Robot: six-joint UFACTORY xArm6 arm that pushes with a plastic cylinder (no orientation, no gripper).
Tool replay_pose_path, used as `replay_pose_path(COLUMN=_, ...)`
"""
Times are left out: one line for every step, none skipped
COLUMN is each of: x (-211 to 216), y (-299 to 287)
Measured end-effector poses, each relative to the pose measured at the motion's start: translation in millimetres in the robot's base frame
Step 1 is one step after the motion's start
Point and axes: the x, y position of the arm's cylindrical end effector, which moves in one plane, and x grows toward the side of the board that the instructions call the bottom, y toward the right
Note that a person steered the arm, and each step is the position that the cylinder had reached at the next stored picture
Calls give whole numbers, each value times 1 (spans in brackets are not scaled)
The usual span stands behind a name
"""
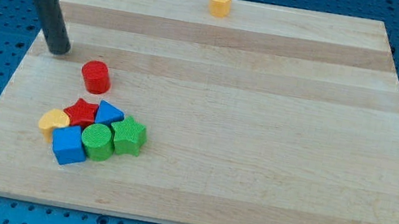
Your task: Slide the red circle towards the top left
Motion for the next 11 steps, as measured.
replay_pose_path(x=36, y=4)
replay_pose_path(x=60, y=28)
replay_pose_path(x=66, y=66)
replay_pose_path(x=59, y=95)
replay_pose_path(x=41, y=103)
replay_pose_path(x=22, y=94)
replay_pose_path(x=-2, y=75)
replay_pose_path(x=-27, y=43)
replay_pose_path(x=-60, y=33)
replay_pose_path(x=-75, y=35)
replay_pose_path(x=-67, y=51)
